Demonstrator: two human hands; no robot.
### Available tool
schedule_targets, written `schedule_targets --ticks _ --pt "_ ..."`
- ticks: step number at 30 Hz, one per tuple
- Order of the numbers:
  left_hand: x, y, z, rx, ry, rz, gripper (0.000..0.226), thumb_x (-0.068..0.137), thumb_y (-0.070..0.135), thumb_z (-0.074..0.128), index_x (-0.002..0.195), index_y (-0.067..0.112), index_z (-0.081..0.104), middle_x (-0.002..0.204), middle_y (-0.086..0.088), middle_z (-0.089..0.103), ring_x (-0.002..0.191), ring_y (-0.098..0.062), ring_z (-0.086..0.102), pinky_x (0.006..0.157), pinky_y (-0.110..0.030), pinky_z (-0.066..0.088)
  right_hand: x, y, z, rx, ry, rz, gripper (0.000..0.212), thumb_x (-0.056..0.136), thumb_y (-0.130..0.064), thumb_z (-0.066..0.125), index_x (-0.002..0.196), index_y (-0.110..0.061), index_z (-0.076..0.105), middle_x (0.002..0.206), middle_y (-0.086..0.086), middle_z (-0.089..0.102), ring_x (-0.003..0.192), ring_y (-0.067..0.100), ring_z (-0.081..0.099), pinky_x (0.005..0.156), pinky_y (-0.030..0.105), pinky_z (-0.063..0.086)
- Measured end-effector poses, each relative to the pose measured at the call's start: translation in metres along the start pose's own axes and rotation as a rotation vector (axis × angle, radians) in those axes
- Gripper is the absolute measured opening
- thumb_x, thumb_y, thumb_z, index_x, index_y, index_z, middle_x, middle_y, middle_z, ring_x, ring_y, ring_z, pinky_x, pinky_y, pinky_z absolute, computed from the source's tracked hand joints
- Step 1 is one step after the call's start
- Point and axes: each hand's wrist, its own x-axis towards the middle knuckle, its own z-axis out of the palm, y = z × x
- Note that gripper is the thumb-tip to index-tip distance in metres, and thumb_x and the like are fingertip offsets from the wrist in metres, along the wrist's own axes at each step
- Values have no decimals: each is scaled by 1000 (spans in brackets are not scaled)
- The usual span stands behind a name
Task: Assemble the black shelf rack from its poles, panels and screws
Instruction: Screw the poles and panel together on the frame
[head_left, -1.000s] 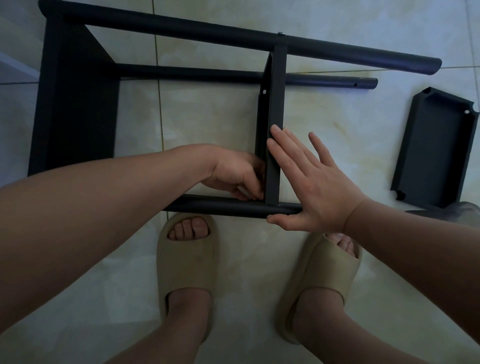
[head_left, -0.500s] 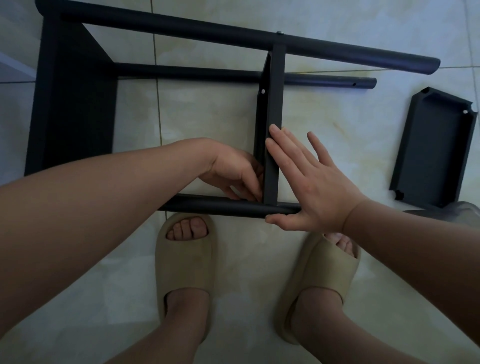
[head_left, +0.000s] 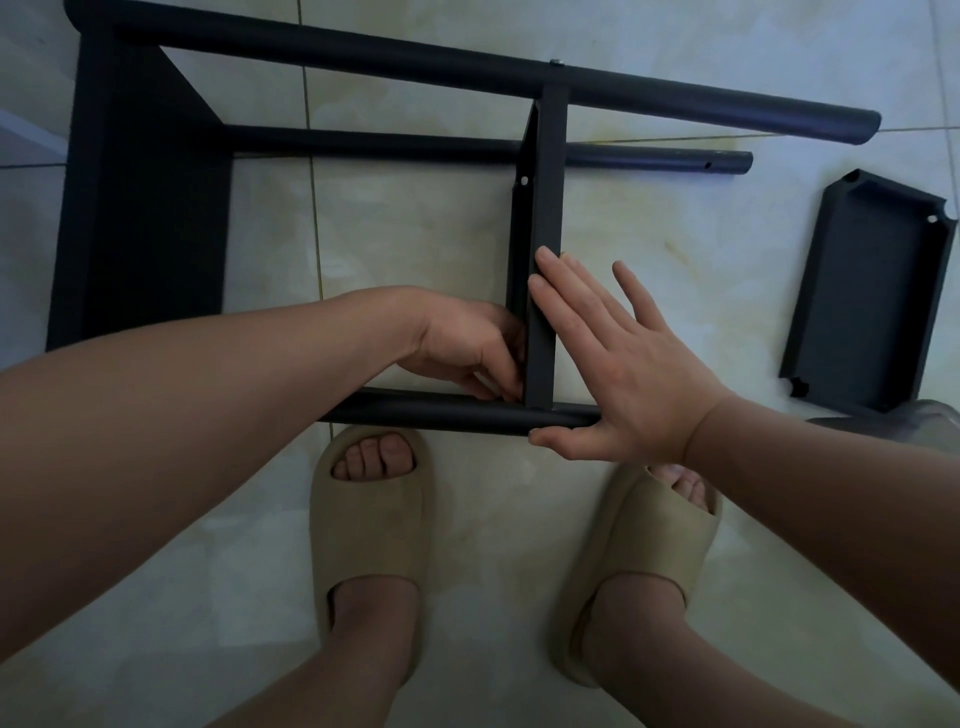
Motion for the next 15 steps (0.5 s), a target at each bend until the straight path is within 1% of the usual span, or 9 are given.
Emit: schedule_targets --ticks 4,8,10,12,15 --pt "-2 -1 3 -20 17 27 20 89 -15 55 98 2 63 90 -8 67 92 -21 67 97 -38 52 0 0 -1 -1 -4 2 113 83 -81 41 162 -5 12 170 13 4 157 28 8 124 60 14" --pt "-4 -2 4 -26 10 37 19 90 -16 54 99 -1 62 95 -14 67 97 -26 66 98 -39 51 0 -1 -2 -7 -12 12 113 83 -80 41 162 -5 12 170 12 3 158 27 7 124 60 13" --pt "-4 -1 4 -26 12 38 19 89 -16 54 102 -3 61 99 -17 67 100 -28 67 101 -41 50 0 -2 -2 -9 -16 13 113 82 -80 42 162 -5 12 170 12 3 158 27 7 124 60 13" --pt "-5 -2 5 -34 18 34 20 90 -16 54 104 -3 60 99 -16 66 101 -27 66 104 -42 49 -1 -2 -2 -10 -16 13 113 82 -79 43 162 -5 12 170 12 4 158 27 8 124 60 13" --pt "-5 -4 5 -53 25 32 22 90 -15 53 109 -3 57 95 -14 64 97 -24 65 101 -40 49 -1 -1 -2 -11 -18 10 113 82 -79 43 162 -5 12 170 12 4 158 28 7 124 60 12"
